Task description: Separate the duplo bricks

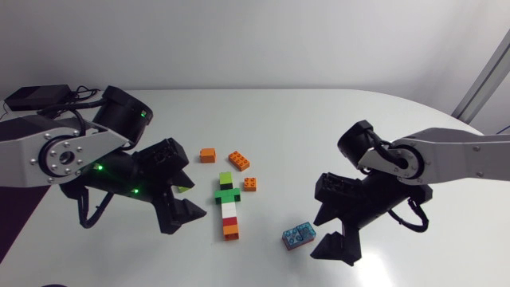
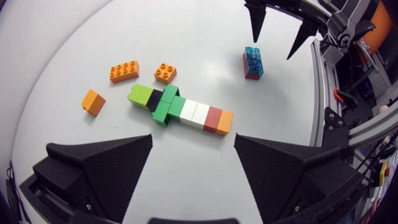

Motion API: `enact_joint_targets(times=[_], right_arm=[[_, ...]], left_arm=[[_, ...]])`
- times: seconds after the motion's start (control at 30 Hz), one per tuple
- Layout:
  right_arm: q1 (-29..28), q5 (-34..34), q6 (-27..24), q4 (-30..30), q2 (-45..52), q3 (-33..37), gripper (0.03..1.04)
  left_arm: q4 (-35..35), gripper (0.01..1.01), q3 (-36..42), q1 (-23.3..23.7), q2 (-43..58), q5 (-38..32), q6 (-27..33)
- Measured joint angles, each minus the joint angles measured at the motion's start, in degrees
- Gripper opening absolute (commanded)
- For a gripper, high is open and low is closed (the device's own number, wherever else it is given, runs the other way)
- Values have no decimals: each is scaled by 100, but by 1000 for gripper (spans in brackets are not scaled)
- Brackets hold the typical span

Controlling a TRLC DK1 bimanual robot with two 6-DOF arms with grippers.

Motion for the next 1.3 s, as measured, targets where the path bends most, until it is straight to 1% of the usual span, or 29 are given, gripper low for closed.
enact_joint_targets(times=[0.07,0.13,0.23,0.33,0.5,0.7,0.87,0.93,1.03,1.13,1.23,1.27,1.3], right_arm=[[-2,-22,-426,-17,-11,2,1007],[-35,-20,-691,0,-48,17,1007],[-101,52,-909,92,-17,116,1007],[-120,162,-1126,74,216,341,1007],[28,407,-1368,4,629,533,1007],[249,789,-1410,179,798,533,1002],[352,933,-1408,407,841,533,805],[387,957,-1408,527,883,533,761],[448,1025,-1410,625,981,533,587],[525,1075,-1412,651,1088,533,554],[575,1082,-1414,632,1121,531,436],[586,1082,-1414,632,1121,527,428],[599,1082,-1416,632,1121,525,366]], left_arm=[[48,920,0,-63,42,0,35],[61,920,0,-105,68,0,85],[114,920,0,-157,94,2,127],[195,920,0,-179,160,0,153],[302,918,0,-192,245,0,238],[380,918,0,-291,254,0,306],[568,918,-2,-376,254,-39,367],[643,918,-4,-407,254,-87,378],[761,918,-11,-466,254,-179,385],[852,918,-52,-516,254,-236,385],[887,918,-127,-518,254,-291,387],[890,918,-151,-518,254,-302,387],[890,918,-164,-518,254,-308,387]])
